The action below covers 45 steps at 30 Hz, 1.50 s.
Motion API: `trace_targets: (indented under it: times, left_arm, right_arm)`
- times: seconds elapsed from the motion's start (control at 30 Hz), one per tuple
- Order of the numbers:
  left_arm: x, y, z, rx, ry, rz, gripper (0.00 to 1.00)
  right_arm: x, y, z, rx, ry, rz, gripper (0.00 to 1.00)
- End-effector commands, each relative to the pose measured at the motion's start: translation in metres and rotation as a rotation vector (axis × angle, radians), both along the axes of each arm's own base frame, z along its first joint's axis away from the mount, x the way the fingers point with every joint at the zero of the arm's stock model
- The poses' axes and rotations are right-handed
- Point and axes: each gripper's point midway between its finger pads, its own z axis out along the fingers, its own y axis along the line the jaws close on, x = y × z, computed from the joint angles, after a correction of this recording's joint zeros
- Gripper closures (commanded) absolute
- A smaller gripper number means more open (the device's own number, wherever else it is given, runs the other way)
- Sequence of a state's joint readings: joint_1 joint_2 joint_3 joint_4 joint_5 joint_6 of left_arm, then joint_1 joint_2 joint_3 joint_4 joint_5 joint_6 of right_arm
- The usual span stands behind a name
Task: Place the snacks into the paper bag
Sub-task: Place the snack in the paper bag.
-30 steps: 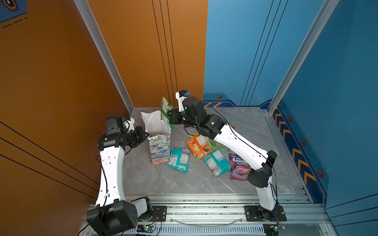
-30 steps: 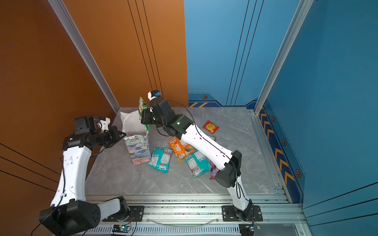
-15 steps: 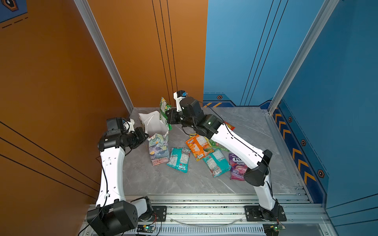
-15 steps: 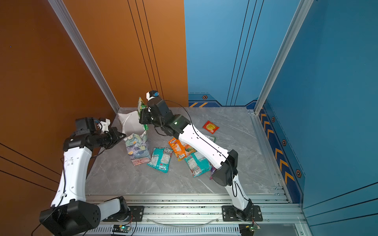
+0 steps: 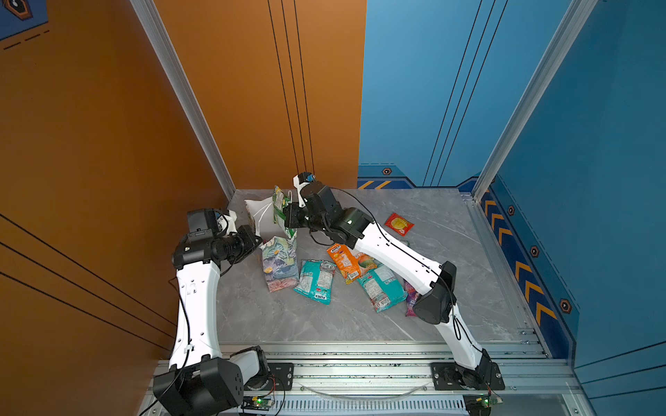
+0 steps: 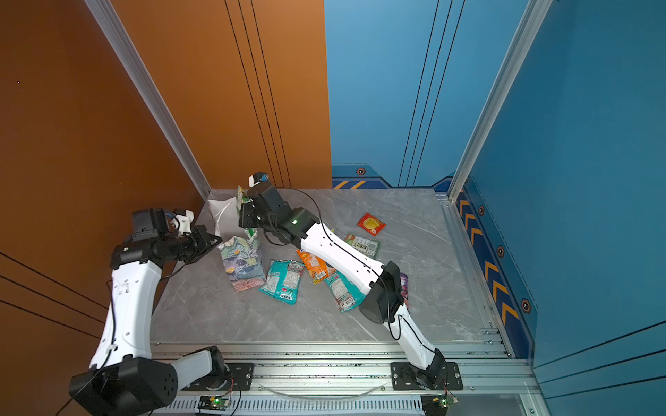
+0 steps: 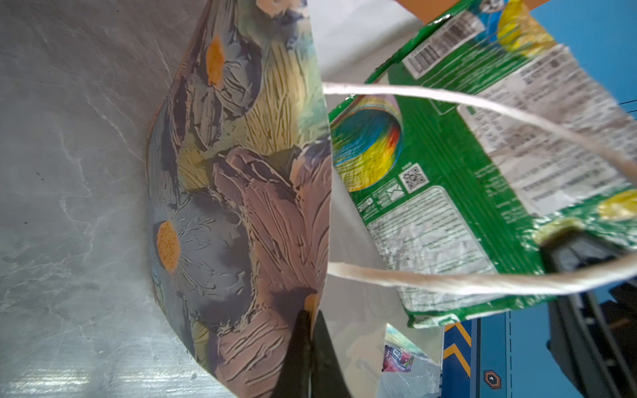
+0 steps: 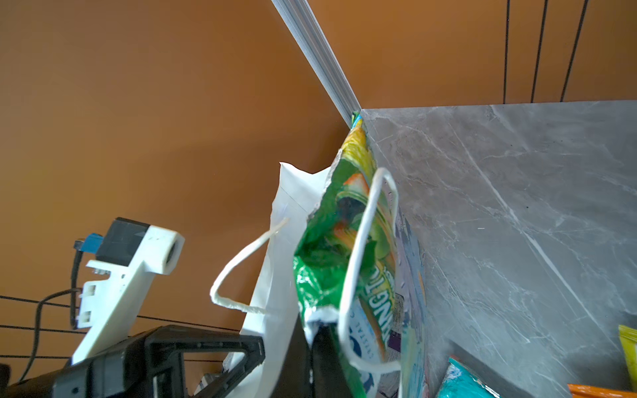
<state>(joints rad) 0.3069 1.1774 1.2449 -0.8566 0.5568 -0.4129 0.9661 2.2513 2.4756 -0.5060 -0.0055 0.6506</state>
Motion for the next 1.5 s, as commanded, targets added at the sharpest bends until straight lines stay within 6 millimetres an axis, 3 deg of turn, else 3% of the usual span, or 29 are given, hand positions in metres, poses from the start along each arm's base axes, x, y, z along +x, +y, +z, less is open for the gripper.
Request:
trace_targets:
  times: [0.0, 0.67, 0.83, 0.93, 1.1, 1.23, 1.37, 1.47]
  left_arm:
    - [-0.006, 0.001, -0.003, -0.007, 0.012, 0.013, 1.00]
    - [-0.009, 0.004, 0.000, -0.030, 0.002, 0.023, 1.00]
    - [-0.009, 0.006, 0.000, -0.033, 0.001, 0.026, 1.00]
    - [-0.009, 0.007, -0.001, -0.034, 0.002, 0.029, 1.00]
    - [-0.010, 0.007, -0.001, -0.036, 0.002, 0.029, 1.00]
    - [-0.010, 0.007, -0.001, -0.038, 0.001, 0.030, 1.00]
    - [-0.010, 0.007, -0.001, -0.040, 0.001, 0.030, 1.00]
    - [-0.010, 0.008, -0.002, -0.043, 0.002, 0.033, 1.00]
  right_arm:
    - [0.001, 0.003, 0.029, 0.056, -0.072, -0.003, 1.00]
    - [-0.020, 0.021, -0.006, -0.111, -0.134, 0.067, 1.00]
    - [-0.030, 0.021, 0.005, -0.089, -0.136, 0.113, 0.67]
    - [-0.034, 0.015, 0.023, -0.071, -0.160, 0.126, 0.57]
    - [-0.039, -0.005, 0.053, -0.036, -0.182, 0.116, 0.56]
    - [-0.038, -0.036, 0.073, -0.005, -0.197, 0.079, 0.55]
    - [-0.030, -0.072, 0.067, -0.019, -0.175, 0.019, 0.53]
    - [-0.017, -0.106, 0.042, -0.038, -0.100, -0.032, 0.52]
